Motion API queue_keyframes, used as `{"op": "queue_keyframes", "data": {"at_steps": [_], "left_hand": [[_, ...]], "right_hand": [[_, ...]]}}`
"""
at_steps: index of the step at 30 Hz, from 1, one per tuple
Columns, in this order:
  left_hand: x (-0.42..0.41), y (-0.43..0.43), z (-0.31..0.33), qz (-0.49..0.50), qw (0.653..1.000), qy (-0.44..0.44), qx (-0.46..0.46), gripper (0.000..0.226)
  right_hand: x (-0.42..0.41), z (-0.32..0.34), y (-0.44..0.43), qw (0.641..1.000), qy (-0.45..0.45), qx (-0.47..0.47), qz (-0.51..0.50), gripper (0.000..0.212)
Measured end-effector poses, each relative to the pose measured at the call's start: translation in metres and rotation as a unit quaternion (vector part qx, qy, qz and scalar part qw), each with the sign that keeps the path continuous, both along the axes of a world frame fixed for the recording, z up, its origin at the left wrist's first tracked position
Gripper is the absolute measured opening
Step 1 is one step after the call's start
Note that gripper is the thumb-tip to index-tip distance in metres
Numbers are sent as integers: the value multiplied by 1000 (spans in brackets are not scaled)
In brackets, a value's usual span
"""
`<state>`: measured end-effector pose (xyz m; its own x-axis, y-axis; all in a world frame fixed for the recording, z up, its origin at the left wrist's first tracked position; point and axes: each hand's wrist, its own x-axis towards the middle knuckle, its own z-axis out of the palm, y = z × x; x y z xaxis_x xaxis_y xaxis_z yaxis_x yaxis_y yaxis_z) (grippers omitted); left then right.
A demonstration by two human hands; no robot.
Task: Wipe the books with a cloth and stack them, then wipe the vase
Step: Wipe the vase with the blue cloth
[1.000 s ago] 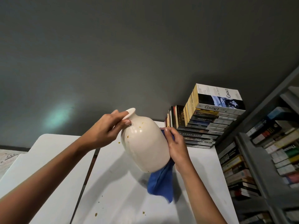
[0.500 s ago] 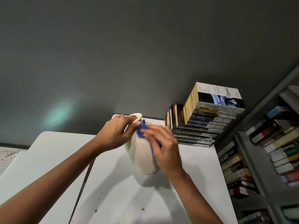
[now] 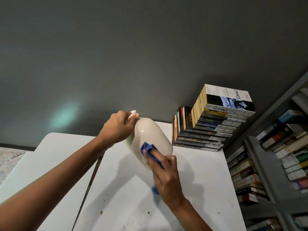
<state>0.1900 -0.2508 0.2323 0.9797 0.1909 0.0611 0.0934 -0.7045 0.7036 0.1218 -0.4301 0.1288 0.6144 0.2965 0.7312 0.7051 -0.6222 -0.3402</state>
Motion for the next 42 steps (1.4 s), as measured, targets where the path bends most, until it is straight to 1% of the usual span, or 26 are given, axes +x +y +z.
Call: {"op": "queue_keyframes", "data": {"at_steps": [2,3,5,7,8,9,10,12,13,14,16,18,19,21,23,25,27,29,31,33,34,35,38,40,41,42], "left_hand": [[1,1,-2,26,999,13,-31,58],[1,1,-2,35,998,22,-48,57],[0,-1,1,47,994,30,-89,53],[-1,-2,4,58,990,27,-126,46],[-2,-2,3,66,987,22,-146,42],[-2,-3,4,77,984,22,-162,41],[-3,-3,4,83,980,22,-178,43],[-5,-5,0,80,975,38,-202,54],[-6,-6,-2,77,973,46,-213,58],[-8,-7,-2,77,971,56,-221,56],[-11,-7,-1,57,966,97,-233,48],[-13,-4,4,-27,964,133,-229,46],[-14,-2,8,-77,967,137,-203,43],[-14,4,15,-158,978,98,-98,37],[-10,9,17,-201,978,45,-5,39],[-8,11,14,-218,974,-6,52,35],[-7,10,3,-212,972,-79,58,39],[-7,4,-5,-197,968,-147,38,53],[-3,-4,-3,-191,966,-173,24,56],[-1,-11,5,-174,969,-176,8,58],[1,-13,7,-163,971,-175,3,57],[1,-14,9,-150,974,-171,-4,57],[4,-14,13,-107,981,-161,-24,52],[7,-14,16,-94,983,-155,-15,51],[9,-14,18,-91,984,-154,-9,50],[10,-14,20,-90,984,-155,-1,48]], "right_hand": [[11,7,-5,1000,-19,-14,19,43],[22,13,-5,1000,-19,7,5,48],[44,29,-2,993,22,103,-56,46],[60,44,0,965,89,212,-127,33],[64,43,1,940,146,270,-150,27],[65,41,1,903,222,338,-148,24],[64,41,2,846,309,416,-122,25],[59,41,2,703,452,547,-45,42],[58,42,0,645,500,578,-9,43],[58,45,-2,609,534,586,18,38],[59,49,-7,581,578,571,46,27],[63,49,-14,571,599,561,28,26],[64,49,-17,551,619,559,22,31],[63,53,-21,525,660,538,-9,37],[61,55,-28,526,669,525,-16,39],[59,62,-29,524,668,527,-13,38],[60,60,-26,524,661,537,-20,38],[62,54,-22,528,656,539,-35,37],[64,44,-21,516,663,540,-47,38],[66,41,-20,525,655,542,-41,38],[66,42,-20,544,634,548,-41,36],[66,47,-19,573,603,554,-39,34],[69,57,-21,705,499,502,-44,33],[67,60,-24,815,435,381,-30,37],[65,60,-24,862,403,308,-18,39],[61,60,-22,896,370,247,-12,39]]}}
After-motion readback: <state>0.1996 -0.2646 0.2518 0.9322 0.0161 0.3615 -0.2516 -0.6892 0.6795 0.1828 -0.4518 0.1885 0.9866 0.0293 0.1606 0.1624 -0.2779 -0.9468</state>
